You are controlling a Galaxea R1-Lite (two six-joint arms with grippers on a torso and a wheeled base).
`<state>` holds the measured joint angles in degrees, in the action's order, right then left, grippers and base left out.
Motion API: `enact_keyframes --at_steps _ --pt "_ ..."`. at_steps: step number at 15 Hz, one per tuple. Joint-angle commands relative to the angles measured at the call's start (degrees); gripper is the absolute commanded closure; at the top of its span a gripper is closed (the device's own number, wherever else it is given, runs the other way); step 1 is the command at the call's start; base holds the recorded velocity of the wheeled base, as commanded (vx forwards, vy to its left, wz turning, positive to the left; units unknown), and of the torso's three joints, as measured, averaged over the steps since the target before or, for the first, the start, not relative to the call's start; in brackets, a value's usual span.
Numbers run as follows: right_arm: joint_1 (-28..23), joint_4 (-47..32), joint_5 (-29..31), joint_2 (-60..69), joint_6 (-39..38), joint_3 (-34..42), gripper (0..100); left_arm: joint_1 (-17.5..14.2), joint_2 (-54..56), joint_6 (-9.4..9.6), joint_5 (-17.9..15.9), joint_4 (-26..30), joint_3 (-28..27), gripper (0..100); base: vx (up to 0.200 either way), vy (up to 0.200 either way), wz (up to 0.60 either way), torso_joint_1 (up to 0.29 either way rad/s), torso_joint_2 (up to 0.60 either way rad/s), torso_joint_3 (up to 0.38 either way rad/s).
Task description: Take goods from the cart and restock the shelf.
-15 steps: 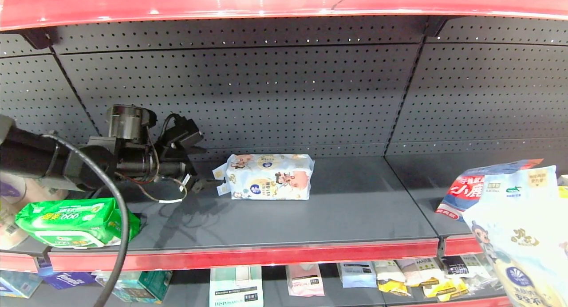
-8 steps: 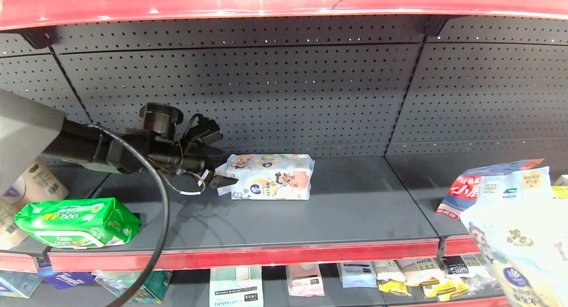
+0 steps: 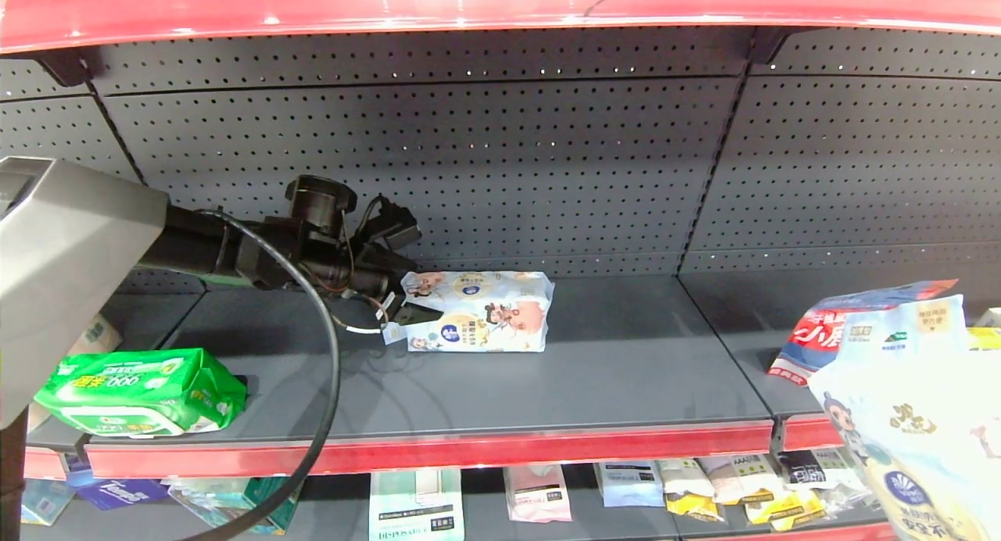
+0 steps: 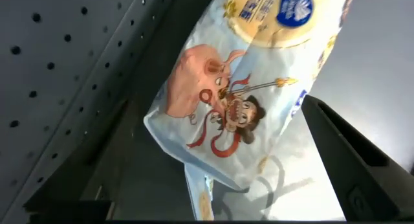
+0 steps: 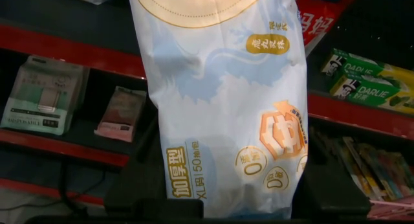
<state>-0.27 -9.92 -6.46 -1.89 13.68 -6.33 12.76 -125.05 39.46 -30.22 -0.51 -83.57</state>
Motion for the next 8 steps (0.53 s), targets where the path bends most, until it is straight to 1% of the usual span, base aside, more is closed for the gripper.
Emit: enact_keyframes --at_steps 1,8 --pt "0.0 0.0 0.0 -0.3 0.0 0.0 100 0.5 -1.2 0.00 0.0 0.0 -0.5 0 0.000 0.000 0.00 0.000 0.00 0.000" --pt "0.0 0.0 0.0 -0.6 0.1 -0.1 100 2.2 -4.1 0.00 0.0 0.1 -3.8 0 0.000 0.000 0.00 0.000 0.00 0.000"
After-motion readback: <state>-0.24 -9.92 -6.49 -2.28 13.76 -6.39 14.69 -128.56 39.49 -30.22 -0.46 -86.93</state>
